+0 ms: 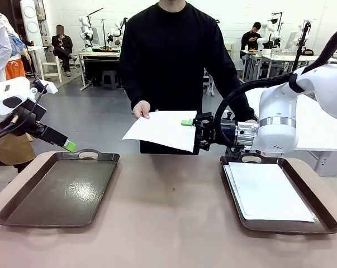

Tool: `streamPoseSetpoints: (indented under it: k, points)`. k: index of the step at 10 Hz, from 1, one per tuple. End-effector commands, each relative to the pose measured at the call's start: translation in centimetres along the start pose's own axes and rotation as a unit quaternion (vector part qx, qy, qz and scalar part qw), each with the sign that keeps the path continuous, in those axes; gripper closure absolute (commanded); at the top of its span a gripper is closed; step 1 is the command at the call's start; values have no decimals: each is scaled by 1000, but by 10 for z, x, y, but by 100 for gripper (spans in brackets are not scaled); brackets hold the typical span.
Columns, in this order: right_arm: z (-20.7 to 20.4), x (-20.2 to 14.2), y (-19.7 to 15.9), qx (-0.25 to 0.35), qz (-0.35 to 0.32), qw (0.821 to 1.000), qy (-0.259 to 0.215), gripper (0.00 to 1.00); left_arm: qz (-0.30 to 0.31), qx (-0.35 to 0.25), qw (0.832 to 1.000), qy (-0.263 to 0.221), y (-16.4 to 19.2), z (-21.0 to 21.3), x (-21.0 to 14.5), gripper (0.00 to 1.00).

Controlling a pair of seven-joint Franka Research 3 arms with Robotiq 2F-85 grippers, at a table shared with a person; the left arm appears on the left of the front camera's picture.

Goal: Sort the A4 documents.
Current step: Receive the A4 Paper.

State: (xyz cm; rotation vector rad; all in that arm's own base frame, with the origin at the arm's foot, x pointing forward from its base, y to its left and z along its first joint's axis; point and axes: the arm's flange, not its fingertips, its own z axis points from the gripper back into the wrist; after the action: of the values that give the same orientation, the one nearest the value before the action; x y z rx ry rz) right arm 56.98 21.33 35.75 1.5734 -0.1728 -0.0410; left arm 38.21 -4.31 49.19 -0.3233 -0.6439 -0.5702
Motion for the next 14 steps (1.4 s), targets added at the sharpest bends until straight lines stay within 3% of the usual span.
streamPoseSetpoints:
  k: [1, 5, 14]
  points:
    - [-8, 8, 1, 3, -10, 1000, 6, 68, 1, -5, 1000, -2, 2, -1, -1, 0]
    - [-8, 10, -1, -8, -18, 1000, 6, 100, 1, -5, 1000, -2, 2, -1, -1, 0]
    - [-6, 7, 5, 15, -10, 1000, 11, 100, 1, -5, 1000, -2, 2, -1, -1, 0]
